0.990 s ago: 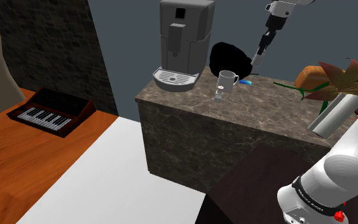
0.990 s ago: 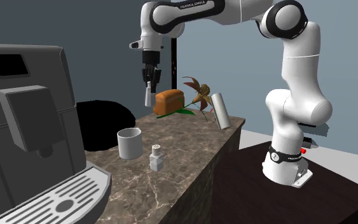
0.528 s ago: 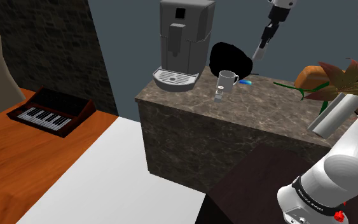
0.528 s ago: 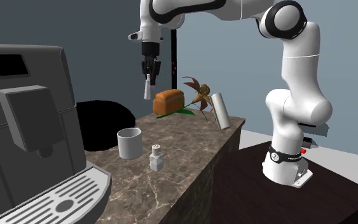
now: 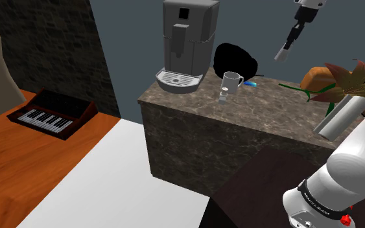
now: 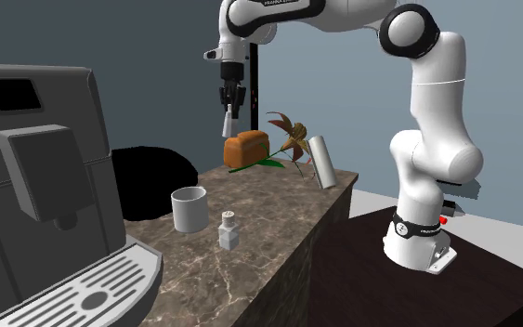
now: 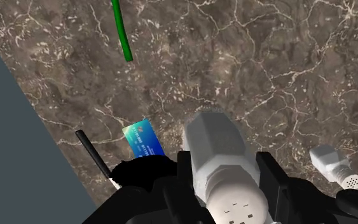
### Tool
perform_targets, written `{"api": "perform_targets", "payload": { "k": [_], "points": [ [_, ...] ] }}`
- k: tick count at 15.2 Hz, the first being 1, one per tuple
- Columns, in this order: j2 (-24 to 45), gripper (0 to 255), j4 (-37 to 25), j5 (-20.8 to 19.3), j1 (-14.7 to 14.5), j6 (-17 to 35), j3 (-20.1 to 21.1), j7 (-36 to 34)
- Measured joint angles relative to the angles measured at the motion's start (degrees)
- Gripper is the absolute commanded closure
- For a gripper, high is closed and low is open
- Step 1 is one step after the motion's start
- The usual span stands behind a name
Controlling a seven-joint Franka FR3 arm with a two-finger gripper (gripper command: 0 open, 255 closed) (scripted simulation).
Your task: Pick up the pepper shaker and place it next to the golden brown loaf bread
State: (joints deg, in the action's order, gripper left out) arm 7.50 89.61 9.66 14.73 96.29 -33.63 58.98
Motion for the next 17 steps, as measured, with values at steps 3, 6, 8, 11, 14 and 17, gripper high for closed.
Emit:
{"api": "perform_targets", "payload": {
  "k": [3,6,8,11,14,17],
  "points": [
    [1.5,255,-1.8,1.0,2.6,-1.1,-1.6,4.1],
    [3.4,255,-3.8,2.3,5.6,-2.1,-3.1,8.4],
    [5.0,255,-6.1,3.4,8.0,-3.5,-4.2,11.5],
    [7.3,255,-8.2,5.0,11.6,-4.5,-5.4,16.0],
    [11.4,255,-13.1,7.6,16.1,-6.5,-6.2,20.3],
    [15.3,255,-17.8,10.0,21.1,-8.6,-6.7,24.5]
  ]
}}
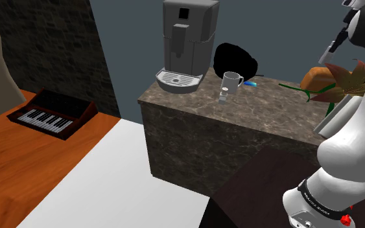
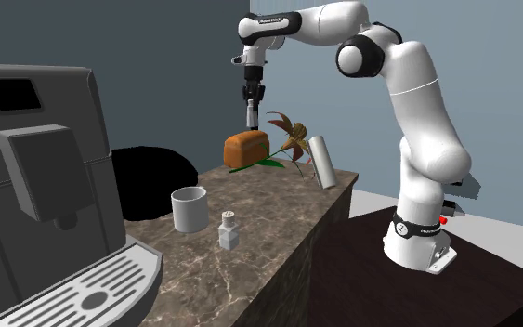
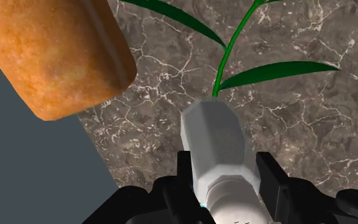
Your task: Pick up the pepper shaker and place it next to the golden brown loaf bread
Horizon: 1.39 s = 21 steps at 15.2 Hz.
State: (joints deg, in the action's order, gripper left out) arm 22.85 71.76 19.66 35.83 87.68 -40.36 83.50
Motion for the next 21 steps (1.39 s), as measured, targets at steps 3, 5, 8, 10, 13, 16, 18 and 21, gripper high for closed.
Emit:
{"api": "perform_targets", "payload": {
  "k": [3,5,8,10,13,16,18,21],
  "points": [
    [4.9,255,-7.1,2.9,5.8,-3.1,0.1,3.3],
    [9.3,255,-14.5,5.3,11.1,-6.5,0.7,5.3],
    [9.5,255,-12.7,5.3,11.3,-4.9,0.5,6.5],
    [8.9,255,-10.0,5.0,10.6,-3.0,0.4,7.0],
    [8.2,255,-6.5,4.7,9.4,-0.3,0.2,7.5],
    [7.3,255,-2.5,4.2,8.1,2.7,0.0,7.8],
    [7.3,255,-0.9,4.2,7.6,4.2,0.0,8.0],
    [7.2,255,1.8,4.2,7.1,6.6,0.0,8.5]
  ]
}}
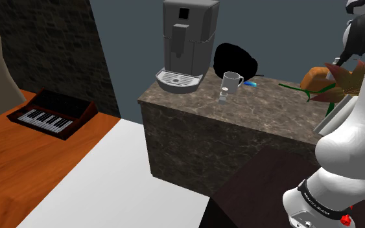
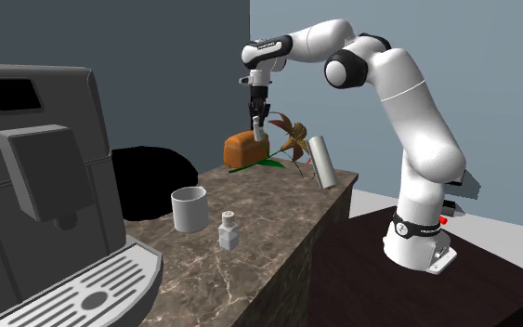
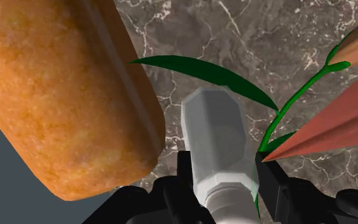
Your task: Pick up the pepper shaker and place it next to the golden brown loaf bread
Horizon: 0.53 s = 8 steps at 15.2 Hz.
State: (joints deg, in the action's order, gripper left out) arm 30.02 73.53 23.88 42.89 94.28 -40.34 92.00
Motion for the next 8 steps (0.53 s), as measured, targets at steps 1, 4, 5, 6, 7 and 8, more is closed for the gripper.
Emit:
{"api": "perform_targets", "payload": {
  "k": [1,4,5,6,7,8],
  "points": [
    [0.2,255,0.6,0.1,-0.1,0.7,0.1,0.2],
    [-0.1,255,3.5,0.1,-0.8,3.2,0.1,0.5],
    [0.0,255,4.1,0.2,-0.9,3.8,0.1,0.7],
    [-0.1,255,4.8,0.2,-1.1,4.6,0.1,0.8],
    [0.0,255,5.5,0.3,-1.3,5.3,0.2,0.8],
    [0.1,255,6.2,0.4,-1.4,6.0,0.2,1.0]
  ]
}}
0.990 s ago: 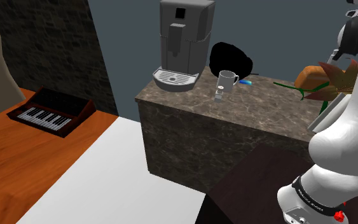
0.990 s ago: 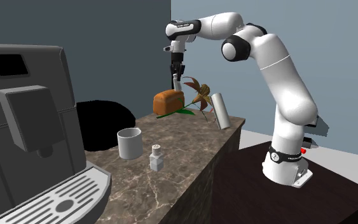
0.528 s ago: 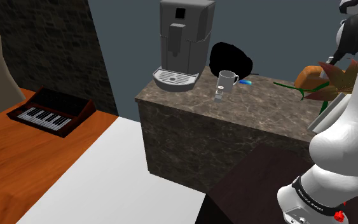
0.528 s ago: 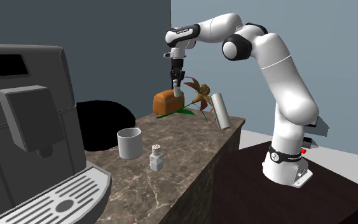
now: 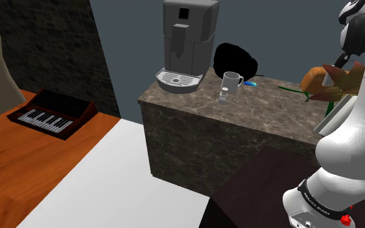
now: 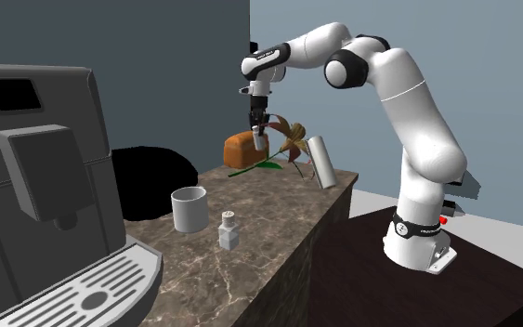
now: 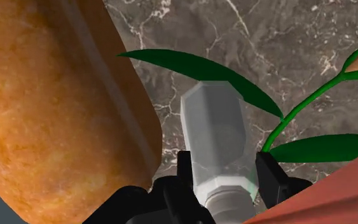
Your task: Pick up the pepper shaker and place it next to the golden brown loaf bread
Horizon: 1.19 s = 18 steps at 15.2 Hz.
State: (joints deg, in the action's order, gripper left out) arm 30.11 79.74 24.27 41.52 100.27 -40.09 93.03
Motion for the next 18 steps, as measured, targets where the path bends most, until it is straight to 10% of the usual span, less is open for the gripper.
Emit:
{"api": "perform_targets", "payload": {
  "k": [18],
  "points": [
    [3.3,255,8.4,3.2,-0.6,11.2,1.8,3.0]
  ]
}}
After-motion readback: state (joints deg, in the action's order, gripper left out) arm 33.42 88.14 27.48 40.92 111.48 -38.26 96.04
